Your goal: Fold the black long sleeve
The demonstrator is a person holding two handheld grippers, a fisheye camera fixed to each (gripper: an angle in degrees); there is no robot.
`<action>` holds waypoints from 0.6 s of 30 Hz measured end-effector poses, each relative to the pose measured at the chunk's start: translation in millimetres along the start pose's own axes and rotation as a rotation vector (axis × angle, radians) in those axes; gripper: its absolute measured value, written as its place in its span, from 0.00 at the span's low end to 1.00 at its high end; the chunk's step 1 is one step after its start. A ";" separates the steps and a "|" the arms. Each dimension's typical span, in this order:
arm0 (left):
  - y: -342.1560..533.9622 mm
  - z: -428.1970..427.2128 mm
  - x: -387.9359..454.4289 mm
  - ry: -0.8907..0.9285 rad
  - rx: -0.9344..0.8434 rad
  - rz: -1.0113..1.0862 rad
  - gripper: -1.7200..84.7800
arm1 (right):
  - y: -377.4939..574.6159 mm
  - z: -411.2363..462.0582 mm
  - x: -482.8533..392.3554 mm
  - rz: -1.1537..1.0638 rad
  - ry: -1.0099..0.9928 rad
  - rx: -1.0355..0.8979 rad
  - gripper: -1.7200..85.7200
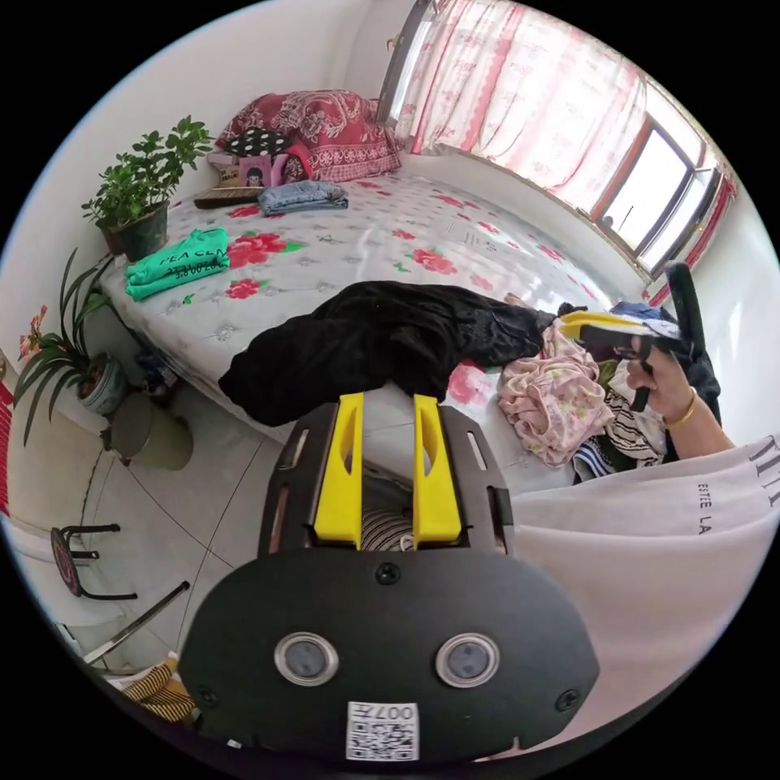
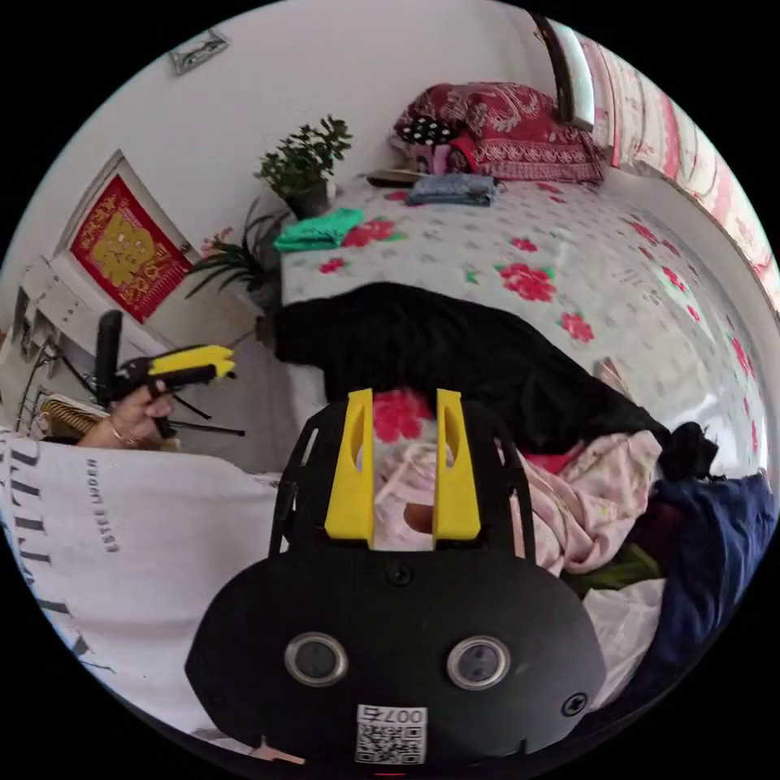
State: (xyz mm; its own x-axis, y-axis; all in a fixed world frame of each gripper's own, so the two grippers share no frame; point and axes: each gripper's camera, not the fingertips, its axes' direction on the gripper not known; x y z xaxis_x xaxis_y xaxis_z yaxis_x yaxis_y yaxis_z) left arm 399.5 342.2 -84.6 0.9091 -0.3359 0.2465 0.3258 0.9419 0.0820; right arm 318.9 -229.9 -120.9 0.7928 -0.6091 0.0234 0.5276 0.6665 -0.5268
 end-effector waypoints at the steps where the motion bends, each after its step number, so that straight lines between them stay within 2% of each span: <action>1: -3.9 6.2 0.6 -0.007 -0.019 0.000 0.13 | 3.5 12.0 4.9 0.001 0.012 -0.028 0.11; 3: -13.4 14.5 3.8 -0.008 -0.034 0.008 0.14 | 11.2 44.9 14.8 -0.014 0.043 -0.092 0.11; 6: -36.6 26.4 15.7 -0.005 -0.040 0.045 0.15 | 20.9 116.4 30.9 -0.034 0.076 -0.297 0.10; 7: -47.3 31.1 22.0 -0.004 -0.044 0.068 0.15 | 25.2 123.0 34.2 -0.036 0.080 -0.321 0.09; 8: -52.7 33.6 25.4 -0.005 -0.046 0.082 0.15 | 31.1 115.0 42.3 -0.024 0.075 -0.242 0.09; 10: -74.2 44.6 38.5 -0.006 -0.069 0.139 0.15 | 39.2 116.7 57.7 -0.020 0.136 -0.346 0.07; 12: -88.5 52.7 48.4 0.003 -0.082 0.188 0.16 | 64.9 116.6 88.5 0.039 0.325 -0.475 0.06; 13: -97.0 59.3 55.1 0.010 -0.095 0.224 0.16 | 70.7 115.2 98.3 0.076 0.316 -0.497 0.06; 15: -108.3 72.3 65.1 0.022 -0.128 0.278 0.17 | 74.8 93.2 118.5 0.177 0.194 -0.450 0.06; 18: -122.3 100.3 78.5 0.023 -0.195 0.354 0.17 | 52.6 5.5 106.9 0.180 0.036 -0.077 0.08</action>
State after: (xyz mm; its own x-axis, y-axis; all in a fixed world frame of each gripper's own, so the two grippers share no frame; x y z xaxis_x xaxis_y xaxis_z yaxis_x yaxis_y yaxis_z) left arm 405.0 201.2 21.6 0.9787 0.0065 0.2051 0.0331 0.9814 -0.1891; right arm 433.1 -257.6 -141.4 0.8599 -0.4990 -0.1070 0.3522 0.7320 -0.5832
